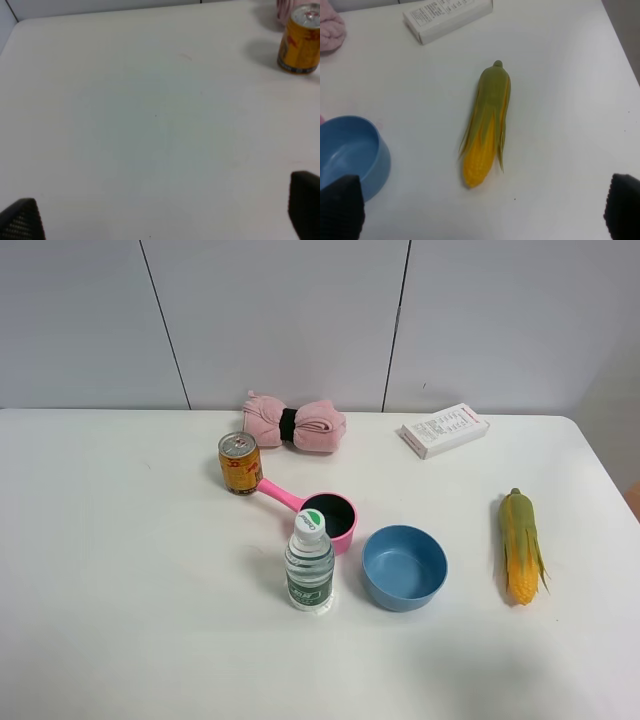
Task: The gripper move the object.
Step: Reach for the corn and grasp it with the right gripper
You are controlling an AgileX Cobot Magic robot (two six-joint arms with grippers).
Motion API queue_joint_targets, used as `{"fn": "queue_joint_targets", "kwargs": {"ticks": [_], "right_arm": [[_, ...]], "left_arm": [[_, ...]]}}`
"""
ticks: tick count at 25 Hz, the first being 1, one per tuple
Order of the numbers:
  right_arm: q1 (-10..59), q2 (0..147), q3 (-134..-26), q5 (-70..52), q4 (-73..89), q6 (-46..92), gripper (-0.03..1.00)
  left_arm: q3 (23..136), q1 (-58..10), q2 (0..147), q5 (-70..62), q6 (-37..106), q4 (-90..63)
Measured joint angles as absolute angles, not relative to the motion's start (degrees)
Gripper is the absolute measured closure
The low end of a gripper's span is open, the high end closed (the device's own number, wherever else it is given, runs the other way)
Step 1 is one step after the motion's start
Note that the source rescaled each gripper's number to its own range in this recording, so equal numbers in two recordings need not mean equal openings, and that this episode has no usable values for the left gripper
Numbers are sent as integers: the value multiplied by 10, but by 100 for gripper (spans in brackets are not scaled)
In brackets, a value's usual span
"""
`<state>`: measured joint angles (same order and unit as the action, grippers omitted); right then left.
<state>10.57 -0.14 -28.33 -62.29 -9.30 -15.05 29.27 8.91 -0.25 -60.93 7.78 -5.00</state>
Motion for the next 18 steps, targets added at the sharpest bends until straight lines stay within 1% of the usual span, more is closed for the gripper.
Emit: {"fn": "queue_joint_targets", "kwargs": {"ticks": [1,18], "right_arm": [[106,-1,-283,-623,-93,-150,4],[106,-1,-283,-623,-93,-150,4]], "left_arm": [[293,89,-2,-609,78,-50],[293,89,-2,-609,78,-50]]}}
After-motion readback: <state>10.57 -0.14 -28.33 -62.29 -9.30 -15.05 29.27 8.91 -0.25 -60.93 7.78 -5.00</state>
